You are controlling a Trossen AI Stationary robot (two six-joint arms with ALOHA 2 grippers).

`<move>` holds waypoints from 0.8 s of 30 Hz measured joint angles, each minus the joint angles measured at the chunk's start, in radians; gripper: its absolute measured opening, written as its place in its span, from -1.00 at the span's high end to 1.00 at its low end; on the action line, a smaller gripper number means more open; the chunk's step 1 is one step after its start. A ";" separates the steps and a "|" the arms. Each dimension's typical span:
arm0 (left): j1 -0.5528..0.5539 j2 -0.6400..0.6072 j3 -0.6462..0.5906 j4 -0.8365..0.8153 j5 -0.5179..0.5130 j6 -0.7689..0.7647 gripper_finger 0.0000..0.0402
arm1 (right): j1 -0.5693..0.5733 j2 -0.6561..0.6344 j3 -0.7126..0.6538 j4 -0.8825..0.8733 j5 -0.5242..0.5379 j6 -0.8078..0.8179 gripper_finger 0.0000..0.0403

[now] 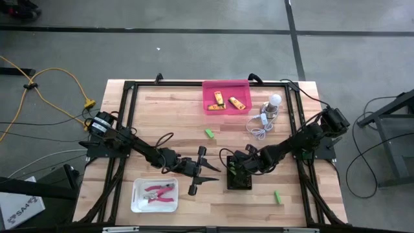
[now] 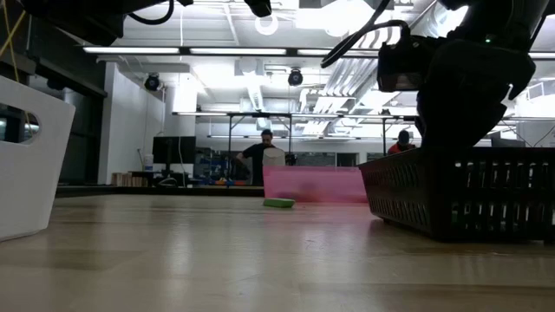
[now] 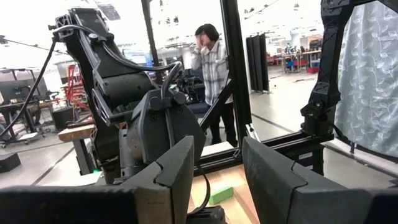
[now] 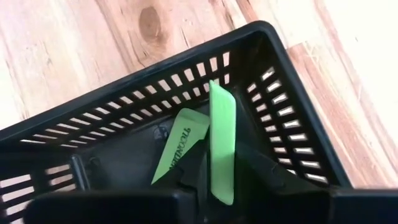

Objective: Pick & Place School Supplies
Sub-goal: Put the green eraser into the black bin

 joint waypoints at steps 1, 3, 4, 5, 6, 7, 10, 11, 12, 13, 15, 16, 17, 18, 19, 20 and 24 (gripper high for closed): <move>0.000 0.000 0.000 0.000 0.000 0.000 0.33 | 0.000 0.000 0.000 0.000 -0.001 0.000 0.69; 0.000 0.000 0.000 0.000 0.000 0.000 0.33 | 0.000 0.000 0.000 0.000 -0.004 0.000 0.64; 0.000 0.000 0.000 0.000 0.000 0.000 0.33 | 0.000 0.000 0.000 0.000 -0.004 0.000 0.62; 0.000 0.000 0.000 0.000 0.000 0.000 0.33 | 0.000 0.000 0.000 0.000 -0.004 0.000 0.60; 0.000 0.000 0.000 0.000 0.000 0.000 0.33 | 0.000 0.000 0.000 0.000 -0.006 0.000 0.58; 0.000 0.000 0.000 0.000 0.000 0.000 0.33 | 0.000 0.000 0.000 0.000 -0.009 0.000 0.56; 0.000 0.000 0.000 0.000 -0.001 0.000 0.33 | 0.000 0.000 0.000 0.000 -0.038 0.000 0.52; 0.000 0.000 0.000 0.000 -0.001 0.000 0.33 | 0.000 0.000 0.000 0.000 -0.048 0.000 0.51; 0.000 0.000 0.000 0.000 -0.001 0.000 0.33 | 0.000 0.000 0.000 0.000 -0.055 0.000 0.50; 0.000 0.000 0.000 0.000 -0.001 0.000 0.33 | 0.000 0.000 0.000 0.000 -0.058 0.000 0.50; 0.000 0.000 0.000 0.000 -0.001 0.000 0.33 | 0.000 0.000 0.000 0.000 -0.065 -0.002 0.50; 0.000 0.000 0.000 0.000 -0.001 0.000 0.33 | 0.000 -0.001 0.000 0.000 -0.073 -0.005 0.51; 0.000 0.000 0.000 0.000 -0.001 0.000 0.33 | 0.000 -0.004 0.000 0.000 -0.078 -0.006 0.51; 0.000 0.000 0.000 0.000 -0.002 0.000 0.33 | 0.000 -0.007 0.000 0.000 -0.080 -0.008 0.52; 0.000 0.000 0.000 0.000 -0.005 0.000 0.33 | 0.000 -0.010 0.000 0.001 -0.082 -0.008 0.52; 0.000 0.000 0.000 0.000 -0.005 0.000 0.33 | 0.000 -0.015 0.000 0.001 -0.083 -0.014 0.52; 0.000 0.000 0.000 0.000 -0.005 0.000 0.33 | -0.003 -0.060 0.000 0.004 -0.082 -0.035 0.52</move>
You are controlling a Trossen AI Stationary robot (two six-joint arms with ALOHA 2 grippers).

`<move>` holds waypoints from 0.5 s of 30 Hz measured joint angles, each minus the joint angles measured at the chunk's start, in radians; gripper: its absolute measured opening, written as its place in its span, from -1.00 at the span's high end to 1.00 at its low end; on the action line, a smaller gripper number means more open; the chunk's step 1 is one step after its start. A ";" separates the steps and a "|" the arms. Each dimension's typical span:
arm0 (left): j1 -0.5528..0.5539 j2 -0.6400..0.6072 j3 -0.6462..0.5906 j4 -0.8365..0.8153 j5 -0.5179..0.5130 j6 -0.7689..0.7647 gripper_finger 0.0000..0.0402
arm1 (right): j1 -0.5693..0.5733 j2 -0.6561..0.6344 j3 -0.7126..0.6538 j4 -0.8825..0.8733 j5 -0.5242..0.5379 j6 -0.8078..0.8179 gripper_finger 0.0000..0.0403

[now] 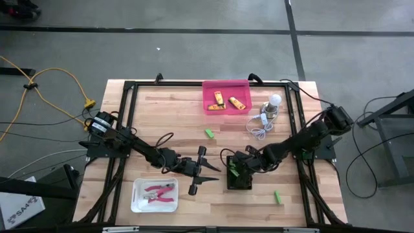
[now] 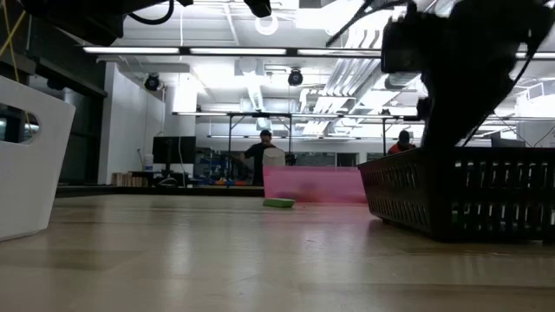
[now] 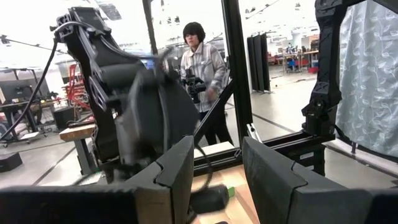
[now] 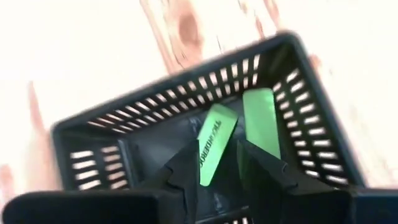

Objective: Pick & Place School Supplies
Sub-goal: Put the green eraser into the black bin

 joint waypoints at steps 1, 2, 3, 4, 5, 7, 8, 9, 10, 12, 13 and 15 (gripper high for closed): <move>0.000 0.000 0.000 0.000 0.000 0.000 0.33 | -0.002 -0.016 0.000 -0.001 0.000 -0.005 0.52; 0.000 0.000 0.000 0.000 0.000 0.000 0.33 | -0.005 -0.032 0.000 0.001 -0.001 -0.015 0.52; 0.000 0.000 0.000 0.000 0.000 0.000 0.33 | -0.009 -0.050 0.000 0.004 -0.002 -0.024 0.52; 0.000 0.000 0.000 0.000 0.000 0.000 0.33 | -0.010 -0.069 0.000 0.003 -0.003 -0.030 0.52; 0.000 0.000 0.000 0.000 0.000 0.000 0.33 | -0.010 -0.091 0.000 0.001 -0.006 -0.037 0.52; 0.000 0.000 0.000 0.000 0.000 0.000 0.33 | -0.011 -0.129 0.000 0.002 -0.025 -0.047 0.52; 0.000 0.000 0.000 0.000 0.000 0.000 0.33 | -0.010 -0.146 0.001 -0.003 -0.031 -0.048 0.52; 0.000 0.000 0.000 0.000 0.001 0.000 0.33 | -0.010 -0.163 0.001 -0.014 -0.043 -0.044 0.52; 0.000 0.000 0.000 0.000 0.001 0.000 0.33 | -0.010 -0.176 0.001 -0.023 -0.059 -0.036 0.52; 0.000 0.000 0.000 0.000 0.001 0.000 0.33 | -0.009 -0.204 0.001 -0.038 -0.086 0.015 0.52; 0.000 0.000 0.000 0.000 0.001 0.000 0.33 | -0.007 -0.219 0.001 -0.057 -0.101 0.048 0.52; 0.000 0.000 0.000 0.000 0.001 0.000 0.33 | -0.007 -0.244 0.000 -0.082 -0.141 0.109 0.52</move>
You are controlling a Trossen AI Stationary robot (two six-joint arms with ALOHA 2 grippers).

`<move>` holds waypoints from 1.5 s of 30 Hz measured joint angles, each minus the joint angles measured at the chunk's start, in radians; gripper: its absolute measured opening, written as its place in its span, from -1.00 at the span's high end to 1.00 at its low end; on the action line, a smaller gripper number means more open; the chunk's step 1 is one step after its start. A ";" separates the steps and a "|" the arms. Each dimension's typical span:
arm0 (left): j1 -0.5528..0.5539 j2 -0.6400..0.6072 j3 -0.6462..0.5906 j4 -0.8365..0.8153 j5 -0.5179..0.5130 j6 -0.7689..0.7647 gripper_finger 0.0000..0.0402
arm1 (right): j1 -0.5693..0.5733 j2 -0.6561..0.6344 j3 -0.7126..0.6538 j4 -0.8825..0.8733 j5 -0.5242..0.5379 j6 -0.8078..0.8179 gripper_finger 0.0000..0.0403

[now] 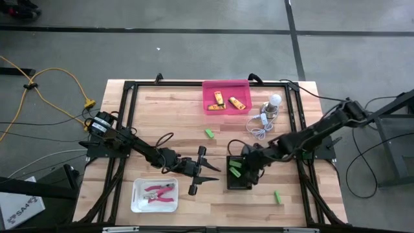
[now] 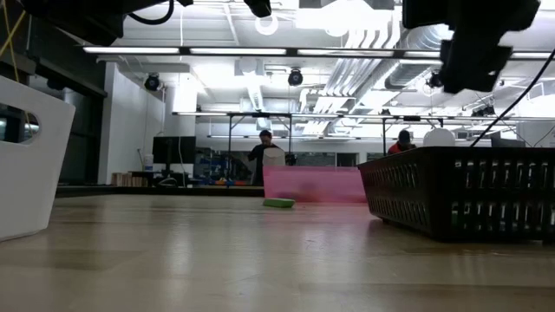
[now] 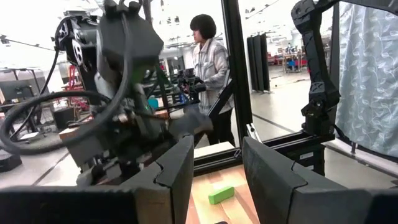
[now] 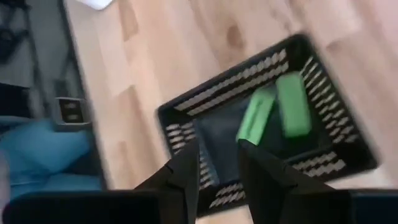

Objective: Pick & Place School Supplies
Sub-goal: Put the green eraser into the black bin

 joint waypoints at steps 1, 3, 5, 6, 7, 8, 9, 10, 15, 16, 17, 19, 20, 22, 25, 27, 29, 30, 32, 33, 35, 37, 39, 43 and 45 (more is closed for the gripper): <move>0.000 0.000 0.000 0.000 0.000 0.000 0.33 | 0.000 -0.009 0.001 -0.005 -0.024 0.029 0.52; 0.000 0.000 0.000 0.000 0.000 0.000 0.33 | 0.000 -0.029 0.001 -0.039 -0.059 0.081 0.52; 0.000 0.000 0.000 0.000 0.001 0.000 0.33 | 0.000 -0.049 0.000 -0.062 -0.113 0.139 0.53; 0.000 0.000 0.000 0.000 0.004 0.000 0.33 | 0.000 -0.059 0.000 -0.071 -0.140 0.170 0.54; 0.000 0.000 0.000 0.000 0.004 0.000 0.33 | 0.003 -0.067 0.001 -0.089 -0.164 0.201 0.55; 0.000 0.000 0.000 0.000 0.004 0.000 0.33 | 0.008 -0.071 0.001 -0.110 -0.182 0.229 0.57; 0.000 0.000 0.000 0.000 0.004 0.000 0.33 | 0.013 -0.074 0.000 -0.120 -0.197 0.255 0.58; 0.000 0.000 0.000 0.000 0.004 0.000 0.33 | 0.022 -0.076 0.000 -0.123 -0.203 0.277 0.60; 0.000 0.000 0.000 0.000 0.004 0.000 0.33 | 0.090 -0.081 0.000 -0.148 -0.252 0.400 0.70; 0.000 0.000 0.000 0.000 0.004 0.000 0.33 | 0.105 -0.081 0.000 -0.151 -0.259 0.432 0.72; 0.000 0.000 0.000 0.001 0.004 0.000 0.33 | 0.120 -0.081 0.000 -0.153 -0.264 0.467 0.73; 0.000 0.000 0.000 0.000 0.004 0.000 0.33 | 0.157 -0.081 0.000 -0.148 -0.262 0.532 0.76; 0.000 0.000 0.000 0.001 0.004 0.000 0.33 | 0.178 -0.081 0.000 -0.148 -0.258 0.562 0.77; 0.000 0.000 0.000 0.001 0.004 0.000 0.33 | 0.225 -0.081 0.000 -0.148 -0.247 0.628 0.77; 0.000 0.000 0.000 0.001 0.003 0.000 0.33 | 0.297 -0.081 0.000 -0.150 -0.213 0.739 0.77; 0.000 0.000 0.000 0.000 0.003 0.000 0.33 | 0.346 -0.081 0.000 -0.150 -0.176 0.815 0.77; 0.000 0.000 0.000 0.001 0.003 0.000 0.33 | 0.395 -0.081 0.000 -0.155 -0.145 0.894 0.77; 0.000 0.000 0.000 0.001 0.003 0.000 0.33 | 0.417 -0.081 0.000 -0.158 -0.131 0.932 0.77; 0.000 0.000 0.000 0.001 0.003 0.000 0.33 | 0.457 -0.081 0.000 -0.169 -0.106 1.005 0.77; 0.000 0.000 0.000 0.001 0.003 0.000 0.33 | 0.473 -0.080 0.000 -0.180 -0.097 1.039 0.77; 0.000 0.000 0.000 0.001 0.003 0.000 0.33 | 0.501 -0.080 0.000 -0.218 -0.095 1.095 0.77; 0.000 0.000 0.000 0.001 0.003 0.000 0.33 | 0.518 -0.080 0.000 -0.264 -0.107 1.132 0.77; 0.000 0.000 0.000 0.002 0.003 0.000 0.33 | 0.528 -0.079 0.000 -0.308 -0.122 1.154 0.77; 0.000 0.000 0.000 0.004 0.002 0.000 0.33 | 0.531 -0.077 0.000 -0.328 -0.116 1.142 0.77; 0.000 0.000 0.000 0.013 0.002 0.000 0.33 | 0.530 -0.077 0.000 -0.320 -0.114 1.131 0.77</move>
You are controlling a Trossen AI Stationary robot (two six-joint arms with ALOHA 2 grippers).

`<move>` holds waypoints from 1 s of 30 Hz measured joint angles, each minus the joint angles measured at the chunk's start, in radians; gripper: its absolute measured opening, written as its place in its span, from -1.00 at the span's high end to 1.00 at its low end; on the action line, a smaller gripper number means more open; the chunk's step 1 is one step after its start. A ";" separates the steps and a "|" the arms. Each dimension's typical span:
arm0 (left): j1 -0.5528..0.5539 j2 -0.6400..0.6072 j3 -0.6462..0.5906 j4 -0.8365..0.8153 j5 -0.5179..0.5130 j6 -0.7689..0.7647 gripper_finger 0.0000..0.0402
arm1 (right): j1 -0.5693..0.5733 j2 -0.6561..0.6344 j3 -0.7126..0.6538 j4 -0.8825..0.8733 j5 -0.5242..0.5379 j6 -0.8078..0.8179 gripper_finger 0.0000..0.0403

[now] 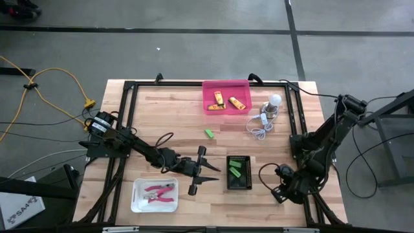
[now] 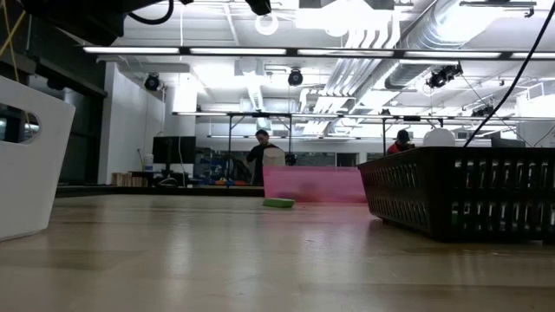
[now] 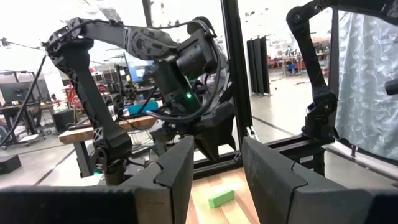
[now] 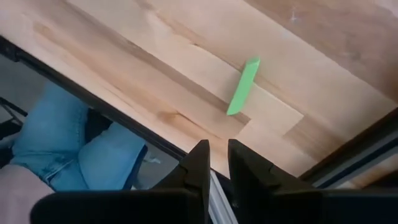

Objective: Pick & Place School Supplies
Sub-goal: Put the green eraser into the black bin

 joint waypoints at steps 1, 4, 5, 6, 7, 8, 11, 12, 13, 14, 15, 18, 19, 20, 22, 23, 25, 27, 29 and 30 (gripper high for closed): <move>0.000 0.000 0.000 0.006 -0.003 0.000 0.33 | 0.000 0.000 0.000 0.006 0.002 -0.003 0.77; 0.000 0.000 0.000 0.020 -0.003 0.000 0.33 | 0.000 0.000 0.000 0.025 -0.008 -0.007 0.77; 0.000 0.000 0.000 0.025 -0.003 0.000 0.33 | 0.000 0.000 0.000 0.031 -0.011 -0.008 0.77; 0.002 0.000 0.000 0.032 -0.003 0.000 0.33 | -0.002 0.001 0.007 0.022 -0.018 -0.012 0.77; 0.004 0.000 0.000 0.037 -0.003 0.000 0.33 | -0.004 0.001 0.017 0.010 -0.026 -0.024 0.77; 0.007 0.000 0.000 0.037 -0.003 0.000 0.33 | -0.007 0.001 0.035 -0.009 -0.031 -0.032 0.77; 0.016 0.000 0.000 0.037 -0.002 0.000 0.33 | -0.019 0.001 0.106 -0.089 -0.004 -0.070 0.77; 0.018 0.000 0.000 0.038 -0.003 0.000 0.33 | -0.023 0.001 0.135 -0.122 0.008 -0.077 0.78; 0.021 0.000 0.000 0.038 -0.003 0.000 0.33 | -0.026 0.001 0.163 -0.152 0.025 -0.079 0.78; 0.023 0.000 0.000 0.038 -0.003 0.000 0.33 | -0.027 0.004 0.189 -0.176 0.044 -0.080 0.79; 0.024 0.000 0.000 0.038 -0.003 0.000 0.33 | -0.027 0.011 0.216 -0.200 0.062 -0.080 0.81; 0.023 0.000 0.000 0.038 -0.002 0.000 0.33 | -0.026 0.058 0.272 -0.274 0.076 -0.065 0.85; 0.023 0.000 0.000 0.038 -0.002 0.000 0.33 | -0.026 0.080 0.280 -0.285 0.067 -0.061 0.87; 0.023 0.000 0.000 0.038 -0.002 0.000 0.33 | -0.026 0.102 0.285 -0.288 0.051 -0.060 0.88; 0.023 0.000 0.000 0.038 -0.002 0.000 0.33 | -0.026 0.148 0.286 -0.270 0.016 -0.058 0.89; 0.023 0.000 0.000 0.038 -0.002 0.000 0.33 | -0.026 0.173 0.286 -0.256 0.001 -0.057 0.89; 0.023 0.000 0.000 0.038 -0.002 0.000 0.33 | -0.026 0.220 0.286 -0.222 -0.024 -0.057 0.90; 0.023 0.000 0.000 0.038 -0.002 0.000 0.33 | -0.026 0.256 0.286 -0.206 -0.027 -0.059 0.90; 0.023 0.000 0.000 0.038 -0.001 0.000 0.33 | -0.026 0.285 0.286 -0.200 -0.023 -0.060 0.90; 0.023 0.000 0.000 0.038 -0.001 0.000 0.33 | -0.023 0.300 0.286 -0.200 -0.020 -0.060 0.90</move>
